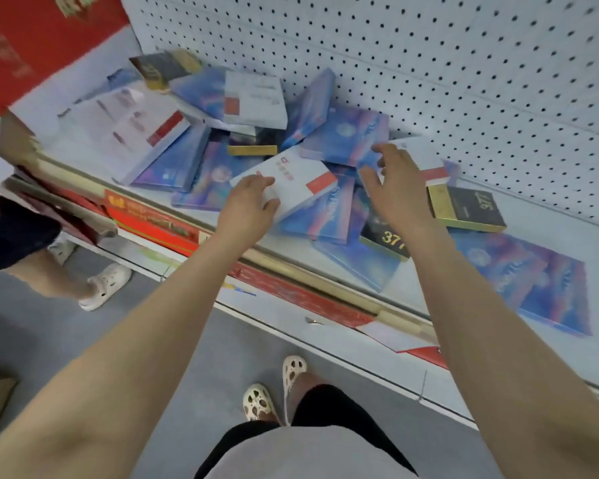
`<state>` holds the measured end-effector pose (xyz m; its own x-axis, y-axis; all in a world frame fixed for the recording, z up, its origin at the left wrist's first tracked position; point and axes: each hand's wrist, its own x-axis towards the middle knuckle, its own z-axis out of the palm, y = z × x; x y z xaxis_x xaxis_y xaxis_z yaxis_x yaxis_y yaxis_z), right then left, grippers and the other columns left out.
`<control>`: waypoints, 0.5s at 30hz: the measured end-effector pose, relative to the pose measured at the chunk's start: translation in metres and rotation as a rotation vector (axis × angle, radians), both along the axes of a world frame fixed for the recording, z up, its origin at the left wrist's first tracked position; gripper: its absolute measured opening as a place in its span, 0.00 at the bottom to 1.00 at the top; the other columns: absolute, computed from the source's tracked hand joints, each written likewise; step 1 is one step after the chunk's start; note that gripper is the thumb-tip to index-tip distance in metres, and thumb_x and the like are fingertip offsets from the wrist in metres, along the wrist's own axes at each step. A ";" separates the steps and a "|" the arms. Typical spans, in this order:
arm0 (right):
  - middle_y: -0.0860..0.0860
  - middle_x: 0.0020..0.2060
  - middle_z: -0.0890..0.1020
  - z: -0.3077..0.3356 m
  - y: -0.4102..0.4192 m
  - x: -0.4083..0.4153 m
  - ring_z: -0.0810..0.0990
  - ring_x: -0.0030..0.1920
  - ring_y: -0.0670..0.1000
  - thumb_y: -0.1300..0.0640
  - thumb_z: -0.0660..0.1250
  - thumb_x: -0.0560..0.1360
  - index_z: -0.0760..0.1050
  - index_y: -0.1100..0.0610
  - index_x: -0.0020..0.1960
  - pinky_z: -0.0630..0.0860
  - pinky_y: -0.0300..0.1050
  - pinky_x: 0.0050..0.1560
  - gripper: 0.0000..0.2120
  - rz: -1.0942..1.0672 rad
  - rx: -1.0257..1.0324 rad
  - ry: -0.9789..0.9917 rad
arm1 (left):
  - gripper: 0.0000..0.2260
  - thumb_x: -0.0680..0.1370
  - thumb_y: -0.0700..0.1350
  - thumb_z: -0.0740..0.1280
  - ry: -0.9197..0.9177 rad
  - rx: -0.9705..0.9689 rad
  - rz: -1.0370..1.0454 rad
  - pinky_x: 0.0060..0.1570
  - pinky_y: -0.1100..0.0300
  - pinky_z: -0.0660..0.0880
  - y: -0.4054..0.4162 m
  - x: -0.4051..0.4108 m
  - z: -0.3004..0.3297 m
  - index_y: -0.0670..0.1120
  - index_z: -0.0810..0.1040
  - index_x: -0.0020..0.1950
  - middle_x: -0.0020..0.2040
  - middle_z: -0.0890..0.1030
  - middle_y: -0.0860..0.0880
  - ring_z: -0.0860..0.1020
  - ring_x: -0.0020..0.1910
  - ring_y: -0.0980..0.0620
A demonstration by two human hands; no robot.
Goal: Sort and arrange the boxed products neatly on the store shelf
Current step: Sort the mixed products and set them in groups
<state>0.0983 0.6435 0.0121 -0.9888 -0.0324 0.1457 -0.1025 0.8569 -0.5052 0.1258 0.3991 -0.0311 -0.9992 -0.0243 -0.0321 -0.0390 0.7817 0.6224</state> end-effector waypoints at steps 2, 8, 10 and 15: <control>0.60 0.58 0.78 0.005 -0.012 -0.027 0.76 0.58 0.61 0.54 0.61 0.81 0.70 0.59 0.68 0.70 0.51 0.56 0.18 -0.032 -0.024 -0.012 | 0.22 0.79 0.45 0.65 -0.039 -0.109 -0.069 0.71 0.55 0.61 -0.003 -0.019 -0.005 0.42 0.70 0.72 0.73 0.67 0.40 0.65 0.72 0.42; 0.54 0.49 0.80 -0.002 -0.069 -0.107 0.78 0.53 0.56 0.45 0.61 0.80 0.71 0.59 0.65 0.71 0.47 0.55 0.21 -0.083 -0.250 -0.150 | 0.26 0.78 0.54 0.65 -0.060 -0.342 -0.122 0.74 0.45 0.52 -0.011 -0.027 -0.022 0.51 0.64 0.74 0.77 0.59 0.47 0.54 0.77 0.41; 0.49 0.41 0.76 -0.008 -0.085 -0.126 0.75 0.46 0.54 0.41 0.64 0.77 0.72 0.58 0.57 0.72 0.47 0.49 0.21 -0.104 -0.350 -0.191 | 0.27 0.78 0.57 0.64 -0.076 -0.333 -0.085 0.74 0.41 0.49 -0.011 -0.026 -0.027 0.54 0.62 0.75 0.78 0.56 0.51 0.51 0.77 0.39; 0.47 0.34 0.71 -0.008 -0.096 -0.147 0.73 0.42 0.53 0.55 0.66 0.74 0.70 0.57 0.45 0.67 0.44 0.40 0.07 -0.241 -0.429 -0.205 | 0.38 0.75 0.61 0.67 -0.058 -0.345 -0.080 0.74 0.48 0.53 -0.016 -0.037 -0.025 0.51 0.53 0.79 0.78 0.56 0.44 0.57 0.75 0.40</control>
